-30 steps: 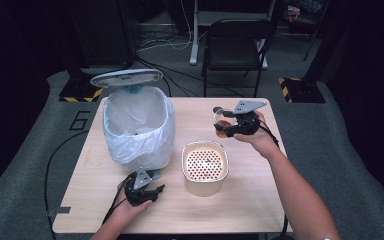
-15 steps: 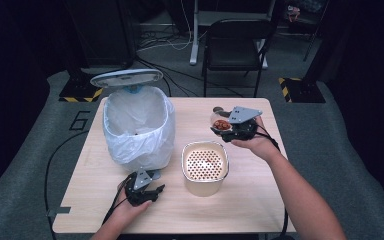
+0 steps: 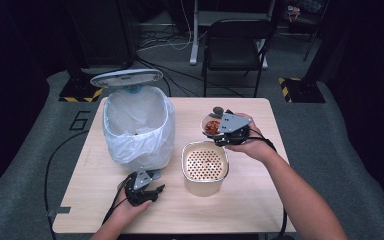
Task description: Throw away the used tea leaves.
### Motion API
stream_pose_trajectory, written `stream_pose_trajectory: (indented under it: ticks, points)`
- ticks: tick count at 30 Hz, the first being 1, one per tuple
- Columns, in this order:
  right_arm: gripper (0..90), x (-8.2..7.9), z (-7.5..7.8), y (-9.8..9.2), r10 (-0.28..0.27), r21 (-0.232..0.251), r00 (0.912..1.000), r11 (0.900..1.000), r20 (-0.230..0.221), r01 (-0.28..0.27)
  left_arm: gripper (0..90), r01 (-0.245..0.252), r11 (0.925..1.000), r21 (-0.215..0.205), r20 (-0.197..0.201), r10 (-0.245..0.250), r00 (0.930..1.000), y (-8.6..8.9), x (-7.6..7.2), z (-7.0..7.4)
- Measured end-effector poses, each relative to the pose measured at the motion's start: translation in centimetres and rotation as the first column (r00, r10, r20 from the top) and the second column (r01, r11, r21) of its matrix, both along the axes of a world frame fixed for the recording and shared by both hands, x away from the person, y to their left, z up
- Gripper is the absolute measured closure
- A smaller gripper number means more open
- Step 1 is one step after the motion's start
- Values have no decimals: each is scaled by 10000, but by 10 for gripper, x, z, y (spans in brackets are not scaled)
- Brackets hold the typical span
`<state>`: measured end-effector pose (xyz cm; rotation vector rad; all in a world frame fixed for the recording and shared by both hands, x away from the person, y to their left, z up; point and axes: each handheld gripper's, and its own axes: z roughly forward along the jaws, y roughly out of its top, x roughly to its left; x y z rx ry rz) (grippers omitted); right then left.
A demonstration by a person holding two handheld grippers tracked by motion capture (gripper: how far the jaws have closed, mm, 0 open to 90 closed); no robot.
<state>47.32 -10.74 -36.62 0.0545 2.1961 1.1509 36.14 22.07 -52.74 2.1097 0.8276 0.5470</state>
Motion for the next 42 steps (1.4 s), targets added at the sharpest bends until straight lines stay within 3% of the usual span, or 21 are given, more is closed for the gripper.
stream_pose_trajectory:
  ticks: [11,16,24,27,32,35,37,41,42]
  points:
    - [380,-3,-6,1,-12,-976,9992,9952,406,52,375,95,9998,200,82,-97,9999,1,1,1]
    - [386,-13,-7,3,84,-1561,9940,9877,1088,88,375,104,9997,215,99,-107,9999,1,1,1]
    - [403,-25,-7,5,367,-2077,9847,9782,1702,-5,376,83,9997,221,119,-86,9999,1,1,1]
    - [406,-30,-7,6,495,-2391,9731,9710,2250,59,375,99,9997,211,97,-101,9999,1,1,1]
    - [410,-38,-9,10,830,-2872,9464,9578,3123,108,375,87,9997,231,120,-89,9999,1,1,1]
    - [415,-43,-10,11,1084,-3141,9331,9494,3428,51,375,86,9997,233,121,-89,9999,1,1,1]
    - [416,-46,-11,12,1196,-3381,9175,9409,3792,171,375,87,9997,227,119,-89,9999,1,1,1]
    - [417,-53,-15,17,1847,-4193,8698,9074,4575,279,376,98,9997,213,99,-100,9999,1,1,1]
    - [417,-55,-17,18,1864,-4272,8731,9038,4505,275,375,97,9997,210,100,-99,9999,1,1,1]
